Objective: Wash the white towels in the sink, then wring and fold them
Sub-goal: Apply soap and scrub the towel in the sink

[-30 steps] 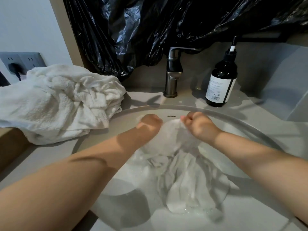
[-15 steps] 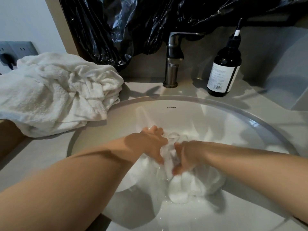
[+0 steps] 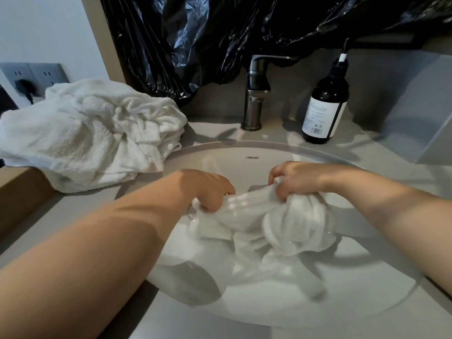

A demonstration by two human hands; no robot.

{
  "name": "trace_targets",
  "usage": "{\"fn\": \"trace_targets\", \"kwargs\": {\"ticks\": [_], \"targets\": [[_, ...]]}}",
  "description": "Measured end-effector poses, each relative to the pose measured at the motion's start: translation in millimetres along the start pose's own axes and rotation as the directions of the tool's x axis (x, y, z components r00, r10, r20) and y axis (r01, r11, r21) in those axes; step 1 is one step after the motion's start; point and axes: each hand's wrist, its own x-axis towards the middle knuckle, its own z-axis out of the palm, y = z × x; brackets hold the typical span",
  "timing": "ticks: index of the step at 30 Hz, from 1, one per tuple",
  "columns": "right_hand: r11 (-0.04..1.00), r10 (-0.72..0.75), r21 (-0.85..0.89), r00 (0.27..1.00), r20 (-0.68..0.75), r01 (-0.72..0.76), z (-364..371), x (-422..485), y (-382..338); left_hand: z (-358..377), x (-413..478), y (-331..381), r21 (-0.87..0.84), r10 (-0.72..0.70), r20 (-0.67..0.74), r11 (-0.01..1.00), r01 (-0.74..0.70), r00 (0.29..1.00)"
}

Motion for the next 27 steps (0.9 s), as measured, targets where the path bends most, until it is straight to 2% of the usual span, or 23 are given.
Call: {"fn": "trace_targets", "kwargs": {"ticks": [1,3,6,9,10,12,14,15,17,19,21,22,24,27], "targets": [[1.0,0.017,-0.026,1.0,0.004,-0.017,-2,-3,-1,-3,-3,-1,0.026,-0.018,-0.006,0.999,0.018,1.0],[0.978,0.072,-0.199,0.996,0.046,-0.062,-3,-8,-4,-5,-5,-3,0.062,-0.074,-0.005,0.995,0.074,0.997],[0.832,0.207,-0.548,0.965,0.16,-0.087,-2,-16,-13,-5,-4,-4,0.066,-0.171,0.04,0.983,0.169,0.984],[0.693,0.269,-0.716,0.953,0.141,-0.09,0,-18,-18,-2,-3,-1,0.124,-0.223,0.079,0.969,0.212,0.972],[0.68,0.241,-0.724,0.968,0.072,-0.115,-1,-18,-17,-1,-4,-1,0.155,-0.225,0.059,0.964,0.214,0.972],[0.727,0.132,-0.659,0.981,-0.144,-0.195,-6,-16,-12,-1,-6,1,0.167,-0.157,-0.053,0.972,0.164,0.986],[0.799,0.081,-0.544,0.943,-0.322,-0.255,-6,-16,-11,-5,-6,4,0.172,-0.045,-0.171,0.982,0.075,0.984],[0.809,0.093,-0.526,0.94,-0.328,-0.263,-4,-17,-11,-6,-7,7,0.18,0.009,-0.211,0.983,0.03,0.977],[0.809,0.124,-0.549,0.973,-0.193,-0.212,6,-20,-16,-6,-5,17,0.15,0.073,-0.192,0.988,-0.045,0.979],[0.81,0.182,-0.563,0.983,-0.023,-0.163,22,-24,-23,5,-1,28,0.08,0.066,-0.026,0.995,-0.063,0.998],[0.78,0.272,-0.604,0.958,0.094,-0.162,41,-21,-24,21,9,35,0.193,0.056,0.175,0.977,-0.09,0.983],[0.753,0.302,-0.638,0.946,0.12,-0.159,50,-18,-23,28,14,36,0.271,0.044,0.221,0.957,-0.105,0.974],[0.695,0.318,-0.698,0.944,0.086,-0.17,64,-9,-16,34,17,34,0.368,0.054,0.19,0.922,-0.122,0.98],[0.671,0.261,-0.722,0.965,0.019,-0.167,62,5,-2,30,13,26,0.389,0.078,0.121,0.913,-0.12,0.99]]}}
